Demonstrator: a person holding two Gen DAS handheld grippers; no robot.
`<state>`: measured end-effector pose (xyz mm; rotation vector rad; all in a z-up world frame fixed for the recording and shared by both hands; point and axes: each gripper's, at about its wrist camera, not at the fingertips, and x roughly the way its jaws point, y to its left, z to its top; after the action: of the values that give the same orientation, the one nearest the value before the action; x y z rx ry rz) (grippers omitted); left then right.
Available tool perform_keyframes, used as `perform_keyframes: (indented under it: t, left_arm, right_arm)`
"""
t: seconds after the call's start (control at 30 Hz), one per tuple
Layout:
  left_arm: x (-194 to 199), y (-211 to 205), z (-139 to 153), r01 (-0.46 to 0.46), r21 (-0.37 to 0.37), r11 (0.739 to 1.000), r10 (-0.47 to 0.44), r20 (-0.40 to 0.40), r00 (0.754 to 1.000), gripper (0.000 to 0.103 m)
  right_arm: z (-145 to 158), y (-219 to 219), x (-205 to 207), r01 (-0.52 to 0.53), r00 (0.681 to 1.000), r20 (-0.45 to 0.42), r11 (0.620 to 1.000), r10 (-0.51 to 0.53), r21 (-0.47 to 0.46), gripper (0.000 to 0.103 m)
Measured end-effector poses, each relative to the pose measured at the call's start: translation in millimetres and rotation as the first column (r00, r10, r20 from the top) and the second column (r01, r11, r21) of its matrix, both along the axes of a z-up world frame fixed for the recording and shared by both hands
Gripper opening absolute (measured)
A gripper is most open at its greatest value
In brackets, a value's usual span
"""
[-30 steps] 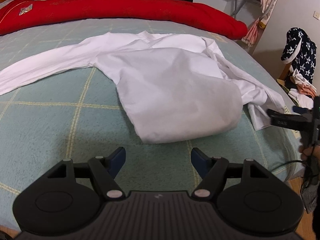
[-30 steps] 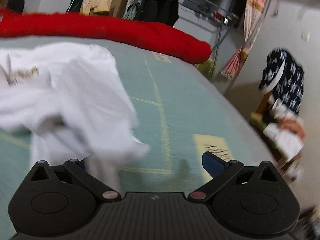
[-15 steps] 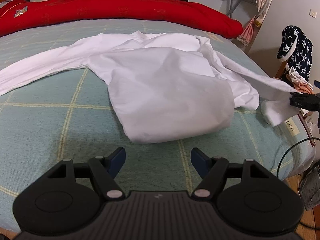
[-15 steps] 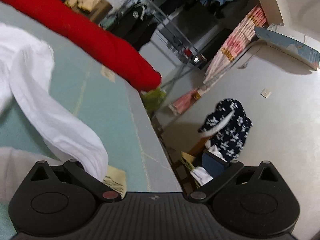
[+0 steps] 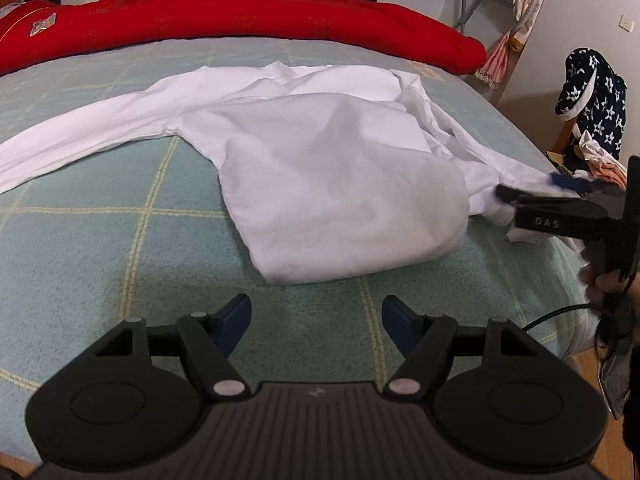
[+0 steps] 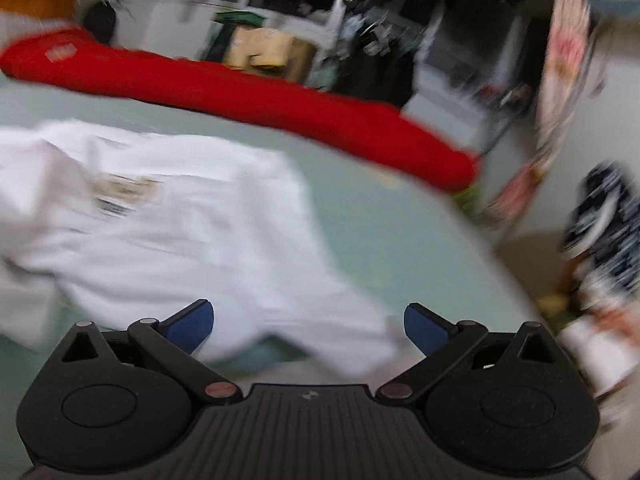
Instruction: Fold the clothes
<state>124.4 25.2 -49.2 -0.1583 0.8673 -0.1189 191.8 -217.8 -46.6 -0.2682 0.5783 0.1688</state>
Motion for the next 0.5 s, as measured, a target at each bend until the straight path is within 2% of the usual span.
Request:
perform_keyframes:
  t: [0.13, 0.27, 0.37, 0.5]
  left_arm:
    - [-1.0, 1.0, 2.1, 0.002, 0.002, 1.0, -0.002, 0.003, 1.0, 0.073]
    - [-0.2, 1.2, 2.9, 0.006, -0.003, 1.0, -0.006, 0.006, 1.0, 0.073]
    - [2.9, -3.2, 1.0, 0.02, -0.004, 1.0, -0.02, -0.001, 1.0, 0.073]
    - [7.0, -11.2, -0.8, 0.041, 0.0, 0.999, -0.041, -0.013, 0.999, 0.073]
  right_arm:
    - [3.8, -8.7, -4.6, -0.029, 0.995, -0.084, 0.977, 0.047, 0.211, 0.103]
    - [17.5, -48.3, -23.1, 0.014, 0.996, -0.084, 0.932, 0.018, 0.362, 0.103]
    - [17.5, -89.6, -39.7, 0.059, 0.993, -0.115, 0.865, -0.002, 0.498, 0.103]
    - [-10.0, -127.6, -48.6, 0.143, 0.979, -0.201, 0.752, -0.014, 0.644, 0.103]
